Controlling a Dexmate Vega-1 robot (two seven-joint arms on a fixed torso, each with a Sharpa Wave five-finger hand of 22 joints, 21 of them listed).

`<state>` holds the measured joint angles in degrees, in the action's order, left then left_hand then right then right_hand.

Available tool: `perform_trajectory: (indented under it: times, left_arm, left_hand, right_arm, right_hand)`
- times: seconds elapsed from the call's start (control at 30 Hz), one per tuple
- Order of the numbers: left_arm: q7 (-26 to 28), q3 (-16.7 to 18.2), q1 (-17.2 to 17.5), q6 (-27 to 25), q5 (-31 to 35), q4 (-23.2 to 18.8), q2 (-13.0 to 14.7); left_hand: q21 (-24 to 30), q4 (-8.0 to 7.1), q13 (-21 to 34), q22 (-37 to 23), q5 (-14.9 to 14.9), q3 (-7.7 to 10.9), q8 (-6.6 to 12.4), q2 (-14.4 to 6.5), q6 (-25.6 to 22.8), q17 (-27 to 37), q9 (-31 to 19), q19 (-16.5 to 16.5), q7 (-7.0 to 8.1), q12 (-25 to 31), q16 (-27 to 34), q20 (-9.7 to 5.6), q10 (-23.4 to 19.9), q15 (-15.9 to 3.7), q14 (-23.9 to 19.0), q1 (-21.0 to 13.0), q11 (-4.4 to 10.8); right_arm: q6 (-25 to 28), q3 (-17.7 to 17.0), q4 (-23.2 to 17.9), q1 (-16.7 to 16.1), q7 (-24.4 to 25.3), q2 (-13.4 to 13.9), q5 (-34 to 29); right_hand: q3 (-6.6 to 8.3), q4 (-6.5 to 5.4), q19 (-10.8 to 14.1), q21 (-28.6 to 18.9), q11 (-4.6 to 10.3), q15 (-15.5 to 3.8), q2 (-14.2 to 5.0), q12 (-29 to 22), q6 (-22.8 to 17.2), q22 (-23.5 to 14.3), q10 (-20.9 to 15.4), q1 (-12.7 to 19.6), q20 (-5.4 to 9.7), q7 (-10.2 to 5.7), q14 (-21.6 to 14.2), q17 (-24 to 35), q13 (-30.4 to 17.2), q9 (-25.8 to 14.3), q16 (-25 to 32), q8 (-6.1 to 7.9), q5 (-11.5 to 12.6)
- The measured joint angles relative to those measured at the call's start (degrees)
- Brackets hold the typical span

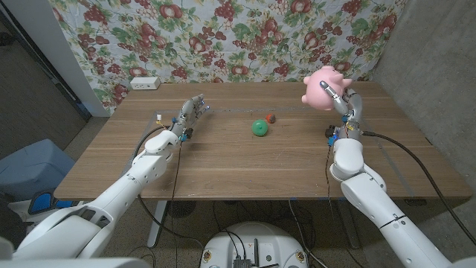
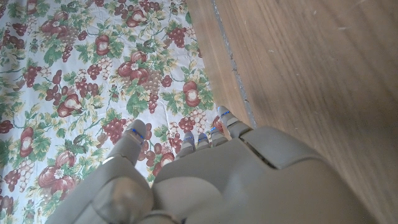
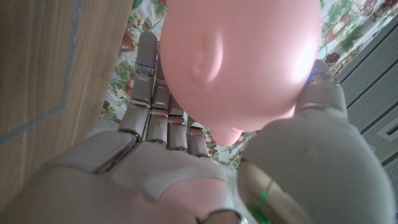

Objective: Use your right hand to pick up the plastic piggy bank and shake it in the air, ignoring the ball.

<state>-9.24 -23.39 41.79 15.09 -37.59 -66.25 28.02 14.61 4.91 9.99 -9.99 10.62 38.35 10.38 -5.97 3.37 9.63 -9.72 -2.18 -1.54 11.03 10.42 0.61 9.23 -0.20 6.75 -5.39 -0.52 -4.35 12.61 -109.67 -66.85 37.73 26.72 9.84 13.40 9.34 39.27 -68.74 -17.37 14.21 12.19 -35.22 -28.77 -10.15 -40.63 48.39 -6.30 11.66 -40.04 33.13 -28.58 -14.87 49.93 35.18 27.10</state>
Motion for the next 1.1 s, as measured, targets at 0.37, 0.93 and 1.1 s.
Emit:
perform_trajectory:
  times: [0.37, 0.93, 1.1]
  left_arm:
    - [0.3, -0.2, -0.1, -0.3, 0.2, 0.0, -0.1]
    - [1.0, -0.1, 0.8, -0.4, 0.2, -1.7, 0.3]
    - [1.3, 0.1, 1.3, -0.4, 0.2, -2.3, 0.5]
  left_hand:
    - [0.0, 0.00, 0.0, 0.0, 0.0, 0.00, 0.00, 0.0, -0.2, 0.0, 0.0, 0.0, -0.21, 0.0, 0.0, 0.00, 0.0, 0.00, 0.0, 0.0, 0.00]
    - [-0.2, 0.00, 0.0, 0.0, 0.0, 0.00, 0.00, -0.4, -0.2, 0.0, 0.0, 0.0, -0.21, 0.0, 0.0, 0.00, 0.0, 0.00, 0.0, -0.4, 0.00]
    - [-0.4, 0.00, 0.0, 0.0, 0.0, 0.00, 0.00, -0.4, -0.2, 0.0, 0.0, 0.0, -0.21, 0.0, 0.0, 0.00, 0.0, 0.00, 0.0, -0.4, 0.00]
  right_arm:
    - [5.0, 0.5, -2.7, 0.7, -7.9, 8.2, 0.7]
    - [13.6, 2.2, -6.5, 3.5, -20.4, 18.8, 4.2]
    - [15.6, 2.7, -7.7, 4.2, -22.6, 21.3, 5.0]
  right_hand:
    - [0.00, 0.00, -0.2, 0.0, -0.01, 0.00, 0.00, 0.0, 0.0, 0.0, 0.0, 0.0, -0.22, 0.00, 0.0, 0.0, 0.0, 0.0, 0.0, 0.00, 0.0]
    - [0.00, 0.00, -0.9, 0.0, -0.23, -0.01, 0.00, 0.0, 0.0, 0.0, -0.2, 0.0, -0.85, 0.00, 0.0, 0.0, 0.0, 0.0, 0.0, 0.00, 0.0]
    - [0.00, 0.00, -0.9, 0.0, -0.22, -0.01, 0.00, 0.0, 0.0, 0.0, -0.2, 0.0, -0.85, 0.00, 0.0, 0.0, 0.0, 0.0, 0.0, 0.00, 0.0]
